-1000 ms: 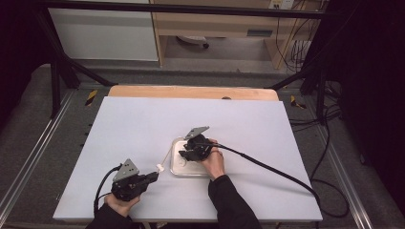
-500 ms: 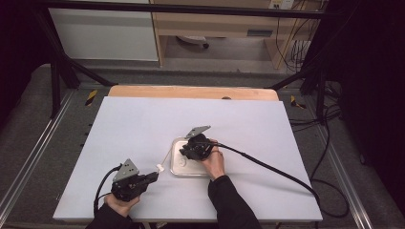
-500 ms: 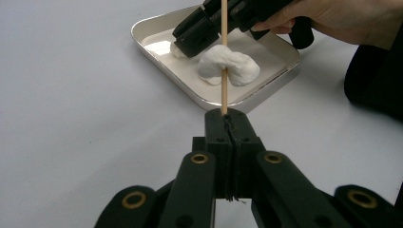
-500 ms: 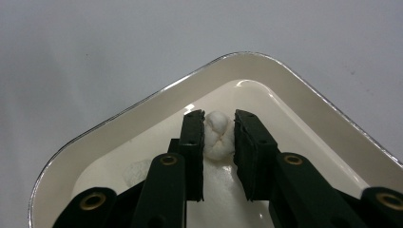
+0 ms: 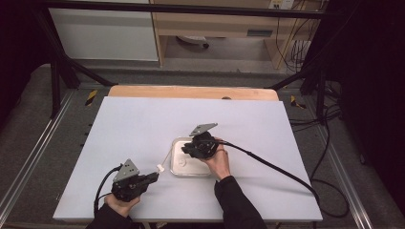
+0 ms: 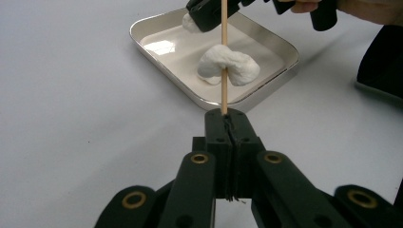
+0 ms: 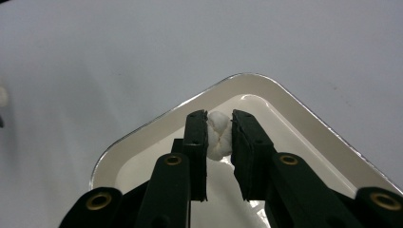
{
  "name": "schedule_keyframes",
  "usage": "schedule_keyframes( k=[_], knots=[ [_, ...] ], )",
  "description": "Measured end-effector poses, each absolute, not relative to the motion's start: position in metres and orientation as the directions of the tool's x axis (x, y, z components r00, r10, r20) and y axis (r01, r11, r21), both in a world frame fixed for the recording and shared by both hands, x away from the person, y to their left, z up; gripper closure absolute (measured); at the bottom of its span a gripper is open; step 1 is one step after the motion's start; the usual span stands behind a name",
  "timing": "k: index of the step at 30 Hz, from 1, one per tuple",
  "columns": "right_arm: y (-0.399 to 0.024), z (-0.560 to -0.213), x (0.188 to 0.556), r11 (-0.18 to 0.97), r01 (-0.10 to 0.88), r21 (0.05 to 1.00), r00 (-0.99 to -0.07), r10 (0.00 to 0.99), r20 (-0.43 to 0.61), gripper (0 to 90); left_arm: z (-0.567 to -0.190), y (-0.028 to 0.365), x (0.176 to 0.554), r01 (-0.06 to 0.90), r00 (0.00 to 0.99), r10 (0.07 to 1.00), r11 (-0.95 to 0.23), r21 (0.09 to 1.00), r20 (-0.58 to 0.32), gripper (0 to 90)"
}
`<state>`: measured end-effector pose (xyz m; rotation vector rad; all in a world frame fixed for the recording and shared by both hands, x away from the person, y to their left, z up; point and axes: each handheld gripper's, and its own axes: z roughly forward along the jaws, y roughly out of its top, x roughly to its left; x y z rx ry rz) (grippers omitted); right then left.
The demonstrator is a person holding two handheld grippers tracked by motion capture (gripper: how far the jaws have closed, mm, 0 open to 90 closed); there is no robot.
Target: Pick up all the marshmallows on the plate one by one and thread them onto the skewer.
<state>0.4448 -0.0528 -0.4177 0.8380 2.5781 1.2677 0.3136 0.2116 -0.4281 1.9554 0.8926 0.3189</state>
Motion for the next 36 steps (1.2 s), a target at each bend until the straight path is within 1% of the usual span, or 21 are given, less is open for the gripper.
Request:
schedule_keyframes(
  k=[4, 11, 23, 32, 36],
  knots=[
    [-0.063, -0.407, 0.438, 0.460, 0.419, 0.783, -0.836, 0.533, 0.134, 76.8, -0.428, 0.211, 0.313, 0.454, 0.707, 0.695, -0.307, 0.836, -0.129, 88.4],
    [-0.082, -0.383, 0.422, 0.410, 0.386, 0.827, -0.856, 0.493, 0.155, 76.5, -0.428, 0.206, 0.311, 0.435, 0.728, 0.674, -0.316, 0.843, -0.124, 88.4],
    [-0.108, -0.345, 0.406, 0.275, 0.375, 0.885, -0.868, 0.438, 0.232, 76.5, -0.427, 0.197, 0.305, 0.395, 0.761, 0.640, -0.332, 0.856, -0.103, 88.5],
    [-0.110, -0.338, 0.403, 0.202, 0.409, 0.890, -0.868, 0.387, 0.311, 77.3, -0.425, 0.191, 0.301, 0.358, 0.777, 0.624, -0.329, 0.874, -0.083, 88.5],
    [-0.110, -0.338, 0.404, 0.190, 0.423, 0.886, -0.867, 0.369, 0.335, 77.4, -0.425, 0.188, 0.300, 0.354, 0.781, 0.619, -0.332, 0.875, -0.081, 88.5]
  ],
)
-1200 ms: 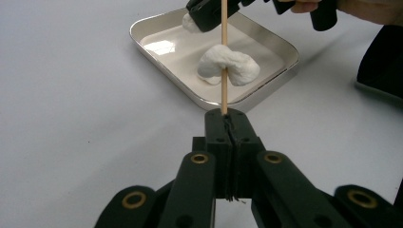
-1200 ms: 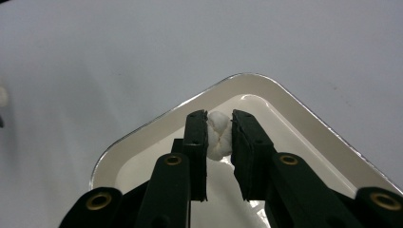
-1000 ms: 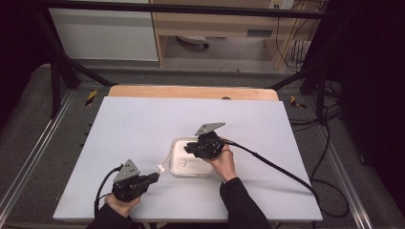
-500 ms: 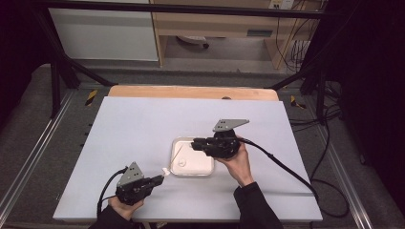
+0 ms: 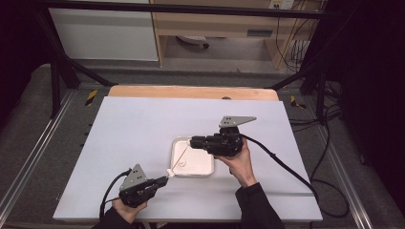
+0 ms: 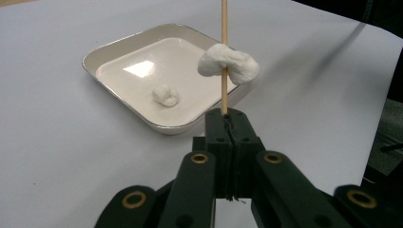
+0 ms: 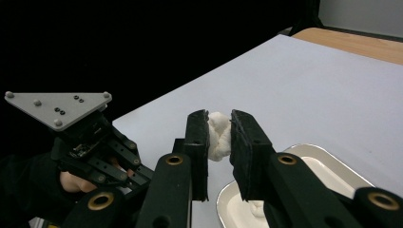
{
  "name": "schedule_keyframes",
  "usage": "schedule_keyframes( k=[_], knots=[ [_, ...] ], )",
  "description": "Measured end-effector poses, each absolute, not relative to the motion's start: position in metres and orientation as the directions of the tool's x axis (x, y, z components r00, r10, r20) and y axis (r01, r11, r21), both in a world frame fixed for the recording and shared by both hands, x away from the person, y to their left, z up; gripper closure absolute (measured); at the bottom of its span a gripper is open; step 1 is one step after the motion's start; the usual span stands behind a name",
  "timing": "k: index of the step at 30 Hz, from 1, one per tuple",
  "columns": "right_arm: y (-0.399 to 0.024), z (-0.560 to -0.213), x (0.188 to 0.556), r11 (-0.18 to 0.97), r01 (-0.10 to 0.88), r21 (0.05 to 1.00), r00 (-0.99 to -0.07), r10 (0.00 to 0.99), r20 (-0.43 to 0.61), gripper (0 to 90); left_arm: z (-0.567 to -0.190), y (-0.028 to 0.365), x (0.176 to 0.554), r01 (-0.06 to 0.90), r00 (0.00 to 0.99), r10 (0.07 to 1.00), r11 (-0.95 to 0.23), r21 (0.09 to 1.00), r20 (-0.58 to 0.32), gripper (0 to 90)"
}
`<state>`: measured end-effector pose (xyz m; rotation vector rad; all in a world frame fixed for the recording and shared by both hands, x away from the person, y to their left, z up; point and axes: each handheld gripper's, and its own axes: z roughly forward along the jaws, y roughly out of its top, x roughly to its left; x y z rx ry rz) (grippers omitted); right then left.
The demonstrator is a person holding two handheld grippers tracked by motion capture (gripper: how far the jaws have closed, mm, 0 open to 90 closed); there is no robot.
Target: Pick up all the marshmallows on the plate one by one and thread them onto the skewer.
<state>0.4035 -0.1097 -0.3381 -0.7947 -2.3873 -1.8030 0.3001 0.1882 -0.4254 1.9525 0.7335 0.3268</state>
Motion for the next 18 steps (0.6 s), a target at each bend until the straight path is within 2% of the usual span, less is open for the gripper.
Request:
schedule_keyframes(
  k=[18],
  knots=[
    [-0.1064, -0.3431, 0.4061, 0.201, 0.444, 0.873, -0.865, 0.351, 0.359, 77.7, -0.4255, 0.1880, 0.2996, 0.348, 0.785, 0.615, -0.334, 0.876, -0.078, 88.5]
  ],
)
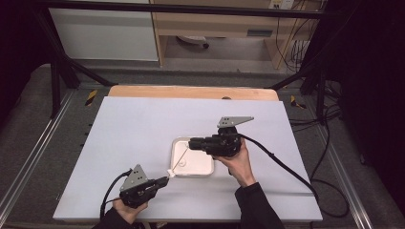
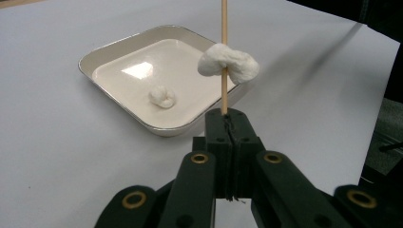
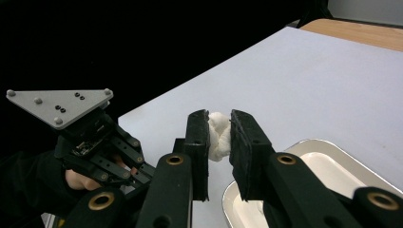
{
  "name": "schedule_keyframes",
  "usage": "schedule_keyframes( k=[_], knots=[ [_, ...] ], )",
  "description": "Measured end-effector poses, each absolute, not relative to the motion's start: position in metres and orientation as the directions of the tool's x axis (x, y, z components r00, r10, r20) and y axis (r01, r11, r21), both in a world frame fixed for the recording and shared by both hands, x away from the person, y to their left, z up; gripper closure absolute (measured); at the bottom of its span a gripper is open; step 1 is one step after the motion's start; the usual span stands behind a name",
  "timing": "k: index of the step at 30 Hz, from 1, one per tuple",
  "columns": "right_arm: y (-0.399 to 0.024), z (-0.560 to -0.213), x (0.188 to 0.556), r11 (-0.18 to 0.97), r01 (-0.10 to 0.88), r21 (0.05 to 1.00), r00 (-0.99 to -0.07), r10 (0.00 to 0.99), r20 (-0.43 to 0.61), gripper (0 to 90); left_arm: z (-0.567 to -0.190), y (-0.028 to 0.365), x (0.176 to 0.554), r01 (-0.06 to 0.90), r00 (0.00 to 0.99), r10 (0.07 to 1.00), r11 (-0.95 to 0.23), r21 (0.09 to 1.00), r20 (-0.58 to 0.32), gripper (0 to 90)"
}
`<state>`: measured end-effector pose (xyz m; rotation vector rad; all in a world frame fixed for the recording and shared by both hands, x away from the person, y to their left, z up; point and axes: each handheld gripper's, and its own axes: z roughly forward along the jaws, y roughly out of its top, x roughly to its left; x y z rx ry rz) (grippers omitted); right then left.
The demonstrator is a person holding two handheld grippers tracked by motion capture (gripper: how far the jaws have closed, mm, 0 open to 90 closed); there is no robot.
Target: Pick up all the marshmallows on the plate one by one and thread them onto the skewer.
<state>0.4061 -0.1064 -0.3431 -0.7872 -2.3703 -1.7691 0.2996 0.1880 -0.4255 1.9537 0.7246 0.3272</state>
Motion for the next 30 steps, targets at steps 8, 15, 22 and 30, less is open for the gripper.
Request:
schedule_keyframes(
  k=[8, 15, 22, 30],
  knots=[
    [-0.104, -0.346, 0.406, 0.219, 0.459, 0.861, -0.866, 0.329, 0.378, 79.0, -0.426, 0.187, 0.299, 0.343, 0.786, 0.616, -0.356, 0.869, -0.058, 88.7],
    [-0.103, -0.349, 0.405, 0.256, 0.451, 0.855, -0.873, 0.323, 0.364, 80.9, -0.427, 0.185, 0.299, 0.344, 0.786, 0.617, -0.387, 0.856, -0.037, 88.7],
    [-0.101, -0.352, 0.404, 0.277, 0.452, 0.848, -0.876, 0.319, 0.362, 82.1, -0.428, 0.183, 0.299, 0.349, 0.788, 0.614, -0.405, 0.845, -0.031, 88.8],
    [-0.098, -0.357, 0.403, 0.302, 0.445, 0.843, -0.883, 0.303, 0.358, 82.2, -0.429, 0.181, 0.299, 0.337, 0.794, 0.608, -0.442, 0.831, 0.002, 88.8]
  ],
)
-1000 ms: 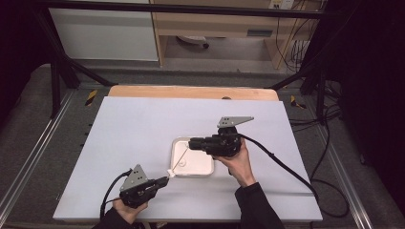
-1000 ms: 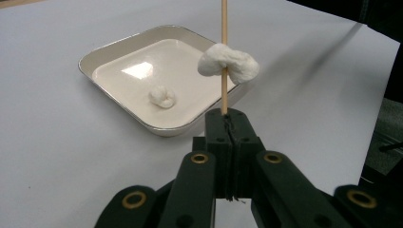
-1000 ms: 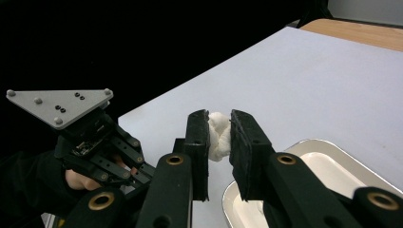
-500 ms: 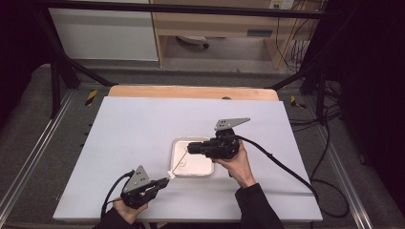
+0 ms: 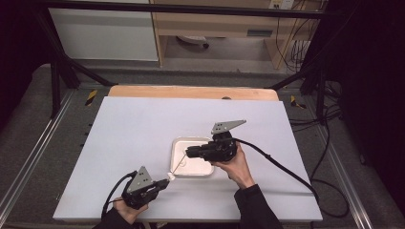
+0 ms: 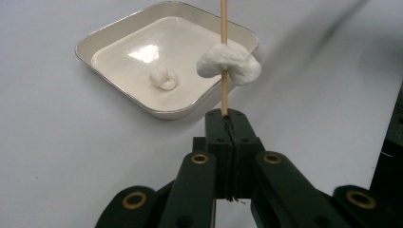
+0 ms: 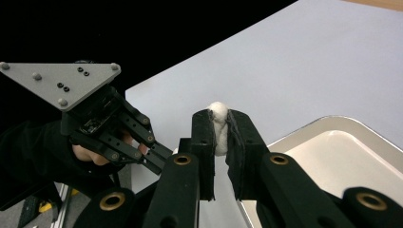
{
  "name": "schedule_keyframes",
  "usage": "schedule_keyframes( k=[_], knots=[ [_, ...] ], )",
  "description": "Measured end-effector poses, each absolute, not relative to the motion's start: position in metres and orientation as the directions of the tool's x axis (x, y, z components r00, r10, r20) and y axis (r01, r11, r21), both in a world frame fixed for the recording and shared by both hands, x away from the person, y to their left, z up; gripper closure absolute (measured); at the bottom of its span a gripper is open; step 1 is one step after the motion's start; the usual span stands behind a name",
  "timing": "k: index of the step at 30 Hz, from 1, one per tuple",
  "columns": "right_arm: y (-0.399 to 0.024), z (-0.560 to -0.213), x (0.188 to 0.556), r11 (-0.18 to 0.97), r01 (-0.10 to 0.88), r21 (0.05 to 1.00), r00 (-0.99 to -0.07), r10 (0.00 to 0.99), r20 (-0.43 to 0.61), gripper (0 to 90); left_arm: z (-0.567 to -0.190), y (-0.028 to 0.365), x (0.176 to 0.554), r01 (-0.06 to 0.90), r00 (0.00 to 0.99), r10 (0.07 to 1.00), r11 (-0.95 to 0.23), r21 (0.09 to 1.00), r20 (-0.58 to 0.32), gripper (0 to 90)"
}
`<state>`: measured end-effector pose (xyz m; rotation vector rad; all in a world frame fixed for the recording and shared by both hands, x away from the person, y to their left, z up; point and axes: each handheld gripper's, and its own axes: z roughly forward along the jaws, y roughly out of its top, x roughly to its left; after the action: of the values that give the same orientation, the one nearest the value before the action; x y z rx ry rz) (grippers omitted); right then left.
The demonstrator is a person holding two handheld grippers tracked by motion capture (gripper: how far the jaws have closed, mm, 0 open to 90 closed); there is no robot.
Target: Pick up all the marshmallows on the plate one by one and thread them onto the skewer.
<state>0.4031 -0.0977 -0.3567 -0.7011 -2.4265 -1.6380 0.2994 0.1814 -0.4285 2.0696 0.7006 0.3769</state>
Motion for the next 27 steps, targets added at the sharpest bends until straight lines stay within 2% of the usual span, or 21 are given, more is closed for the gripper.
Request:
schedule_keyframes(
  k=[27],
  knots=[
    [-0.0922, -0.3645, 0.3975, 0.346, 0.436, 0.831, -0.894, 0.277, 0.353, 82.4, -0.4281, 0.1775, 0.2984, 0.356, 0.784, 0.621, -0.443, 0.823, -0.005, 89.1]
  ],
)
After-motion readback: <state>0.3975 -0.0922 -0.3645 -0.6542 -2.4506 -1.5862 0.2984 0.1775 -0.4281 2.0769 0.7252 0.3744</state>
